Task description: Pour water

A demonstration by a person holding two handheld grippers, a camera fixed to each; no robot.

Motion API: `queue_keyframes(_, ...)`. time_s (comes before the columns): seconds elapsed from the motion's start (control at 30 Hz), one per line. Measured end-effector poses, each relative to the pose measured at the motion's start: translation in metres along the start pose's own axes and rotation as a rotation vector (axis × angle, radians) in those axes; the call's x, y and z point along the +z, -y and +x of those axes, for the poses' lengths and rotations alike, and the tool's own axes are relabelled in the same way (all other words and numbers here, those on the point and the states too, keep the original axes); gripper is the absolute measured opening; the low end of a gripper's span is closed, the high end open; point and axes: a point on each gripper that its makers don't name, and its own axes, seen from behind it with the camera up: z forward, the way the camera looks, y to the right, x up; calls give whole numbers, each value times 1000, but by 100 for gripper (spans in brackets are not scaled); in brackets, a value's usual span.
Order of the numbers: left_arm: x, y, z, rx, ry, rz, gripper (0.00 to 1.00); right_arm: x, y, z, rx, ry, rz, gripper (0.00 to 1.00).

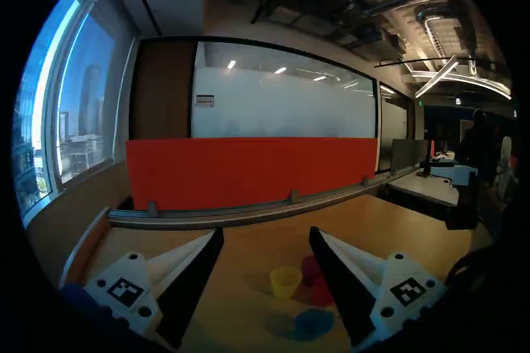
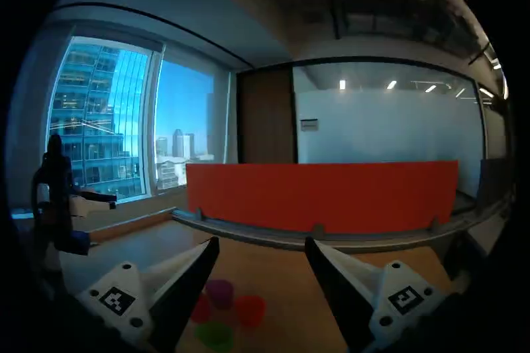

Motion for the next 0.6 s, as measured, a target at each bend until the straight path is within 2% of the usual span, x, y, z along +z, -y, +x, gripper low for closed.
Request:
queue_keyframes(0.1, 1, -7, 4, -9, -14, -36, 96, 2, 12, 0, -4, 4, 51, 100)
queue_keyframes(0.3, 2, -15, 8, -1, -28, -80, 96, 6, 23, 0, 14, 8, 108, 100)
queue_keyframes(0.6, 0, -23, 4, 11, -10, -132, 96, 7, 34, -5, -39, 40, 166, 100)
